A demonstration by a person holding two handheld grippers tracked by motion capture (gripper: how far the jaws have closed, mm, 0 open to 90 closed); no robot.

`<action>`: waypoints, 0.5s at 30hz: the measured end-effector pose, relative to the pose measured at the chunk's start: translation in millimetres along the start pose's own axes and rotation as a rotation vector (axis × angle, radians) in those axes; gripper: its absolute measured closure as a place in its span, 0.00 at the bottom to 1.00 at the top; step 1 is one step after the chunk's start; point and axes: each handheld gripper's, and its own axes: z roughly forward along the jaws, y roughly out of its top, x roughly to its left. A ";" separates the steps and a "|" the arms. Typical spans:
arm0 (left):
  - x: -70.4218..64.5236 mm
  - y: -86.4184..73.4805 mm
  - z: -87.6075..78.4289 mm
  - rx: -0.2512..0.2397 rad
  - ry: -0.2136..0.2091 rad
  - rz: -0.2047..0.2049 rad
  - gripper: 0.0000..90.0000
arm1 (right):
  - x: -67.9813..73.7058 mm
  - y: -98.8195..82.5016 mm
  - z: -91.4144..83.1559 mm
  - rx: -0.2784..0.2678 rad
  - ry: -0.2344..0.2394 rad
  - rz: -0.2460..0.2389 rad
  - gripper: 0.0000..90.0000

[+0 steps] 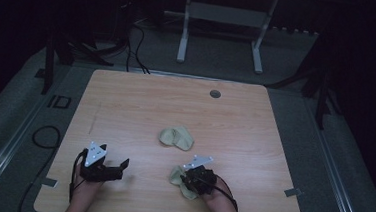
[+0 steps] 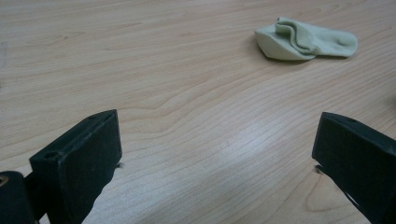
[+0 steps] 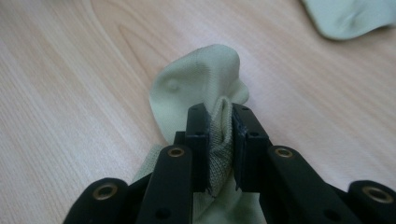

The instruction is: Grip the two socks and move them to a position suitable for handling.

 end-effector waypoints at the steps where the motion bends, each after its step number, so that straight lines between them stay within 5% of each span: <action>1: 0.8 0.0 -0.4 -0.001 -0.001 -0.003 0.01 | 0.5 -1.3 2.6 0.008 0.002 -0.004 0.83; 5: -0.6 0.4 -0.3 0.005 0.004 0.002 0.01 | 5.8 -1.0 4.7 0.017 0.015 -0.041 0.61; 10: -10.4 2.0 1.9 -0.001 -0.028 0.023 0.01 | 11.0 -2.2 7.0 0.009 0.009 -0.058 0.49; 15: -22.2 5.7 4.2 0.015 -0.119 0.013 0.02 | 13.2 -1.9 9.5 0.011 0.008 -0.052 0.33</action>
